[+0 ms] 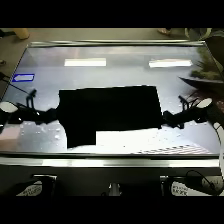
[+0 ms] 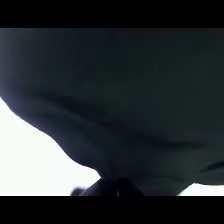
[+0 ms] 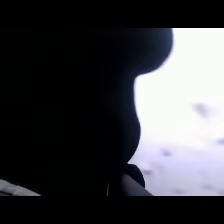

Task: Fold the shirts.

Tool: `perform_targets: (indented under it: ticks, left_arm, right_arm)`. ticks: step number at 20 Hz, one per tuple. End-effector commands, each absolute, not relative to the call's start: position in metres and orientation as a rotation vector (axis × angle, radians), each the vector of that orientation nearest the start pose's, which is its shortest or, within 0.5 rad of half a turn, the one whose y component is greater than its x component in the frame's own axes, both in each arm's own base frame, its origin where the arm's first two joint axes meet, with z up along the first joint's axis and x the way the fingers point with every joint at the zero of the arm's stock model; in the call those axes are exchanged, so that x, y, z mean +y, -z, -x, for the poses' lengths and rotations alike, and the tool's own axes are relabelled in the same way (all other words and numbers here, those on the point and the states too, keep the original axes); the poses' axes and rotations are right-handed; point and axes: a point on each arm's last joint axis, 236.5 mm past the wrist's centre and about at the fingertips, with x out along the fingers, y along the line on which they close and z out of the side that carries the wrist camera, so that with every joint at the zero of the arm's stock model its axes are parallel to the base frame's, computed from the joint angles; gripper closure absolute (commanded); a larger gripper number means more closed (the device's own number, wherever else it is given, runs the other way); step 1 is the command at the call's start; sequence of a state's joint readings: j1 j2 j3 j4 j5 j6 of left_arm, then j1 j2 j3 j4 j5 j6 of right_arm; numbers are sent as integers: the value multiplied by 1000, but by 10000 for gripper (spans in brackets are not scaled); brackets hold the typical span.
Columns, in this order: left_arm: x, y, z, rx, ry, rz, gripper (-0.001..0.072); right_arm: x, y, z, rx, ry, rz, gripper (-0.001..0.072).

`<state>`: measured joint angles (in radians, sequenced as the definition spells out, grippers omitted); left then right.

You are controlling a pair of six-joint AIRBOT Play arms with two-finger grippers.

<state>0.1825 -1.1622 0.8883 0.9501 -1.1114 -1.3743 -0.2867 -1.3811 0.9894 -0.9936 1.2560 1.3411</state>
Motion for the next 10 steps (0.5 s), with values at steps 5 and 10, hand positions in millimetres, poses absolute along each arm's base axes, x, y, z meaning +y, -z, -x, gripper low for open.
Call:
perform_targets:
  ticks: [5,10]
  left_arm:
    - [-62,-479,-303,69,328,114,684]
    - [-80,-604,-162,-322,320,69,684]
  right_arm:
    - [1,-420,-338,240,-140,-69,697]
    - [20,-557,-176,-223,-3,94,697]
